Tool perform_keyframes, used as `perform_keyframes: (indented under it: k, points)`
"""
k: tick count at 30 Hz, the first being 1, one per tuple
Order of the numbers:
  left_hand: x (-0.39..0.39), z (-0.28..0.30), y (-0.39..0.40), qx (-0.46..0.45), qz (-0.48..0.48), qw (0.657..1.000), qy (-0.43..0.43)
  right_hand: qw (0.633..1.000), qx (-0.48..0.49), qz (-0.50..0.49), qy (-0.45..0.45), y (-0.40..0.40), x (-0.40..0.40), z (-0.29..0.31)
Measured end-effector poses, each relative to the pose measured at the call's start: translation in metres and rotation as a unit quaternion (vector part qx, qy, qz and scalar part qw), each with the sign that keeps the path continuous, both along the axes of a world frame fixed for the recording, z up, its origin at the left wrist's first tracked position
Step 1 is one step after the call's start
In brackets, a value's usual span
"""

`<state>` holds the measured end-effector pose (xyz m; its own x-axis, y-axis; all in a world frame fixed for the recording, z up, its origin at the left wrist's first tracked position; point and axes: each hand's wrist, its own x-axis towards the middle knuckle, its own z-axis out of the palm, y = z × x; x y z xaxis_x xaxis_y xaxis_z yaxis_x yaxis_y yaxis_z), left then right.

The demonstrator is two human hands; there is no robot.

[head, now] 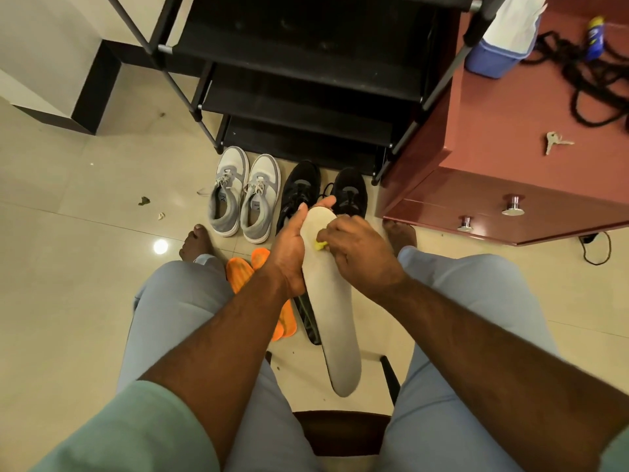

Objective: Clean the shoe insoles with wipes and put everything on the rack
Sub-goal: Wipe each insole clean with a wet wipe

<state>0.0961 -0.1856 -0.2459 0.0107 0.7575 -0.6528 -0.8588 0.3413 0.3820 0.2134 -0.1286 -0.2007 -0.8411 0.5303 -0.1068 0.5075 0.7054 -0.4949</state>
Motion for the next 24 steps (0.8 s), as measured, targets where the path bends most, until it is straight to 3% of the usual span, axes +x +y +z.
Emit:
perform_keyframes:
  k: [6, 13, 19, 24]
  points:
    - [0.006, 0.002, 0.000, -0.023, -0.045, 0.999, 0.003, 0.994, -0.007, -0.102, -0.033, 0.019, -0.010, 0.000]
    - [-0.001, -0.004, 0.001, -0.013, 0.012, 1.000, 0.024, 0.991, -0.049, -0.044, -0.114, 0.014, 0.001, 0.000]
    - [0.007, -0.005, -0.001, -0.062, -0.030, 0.996, 0.055, 0.988, -0.062, -0.137, -0.015, 0.025, -0.007, -0.004]
    - [-0.004, -0.005, 0.005, -0.031, 0.044, 0.996, 0.065, 0.980, -0.102, -0.146, -0.088, 0.012, 0.001, -0.009]
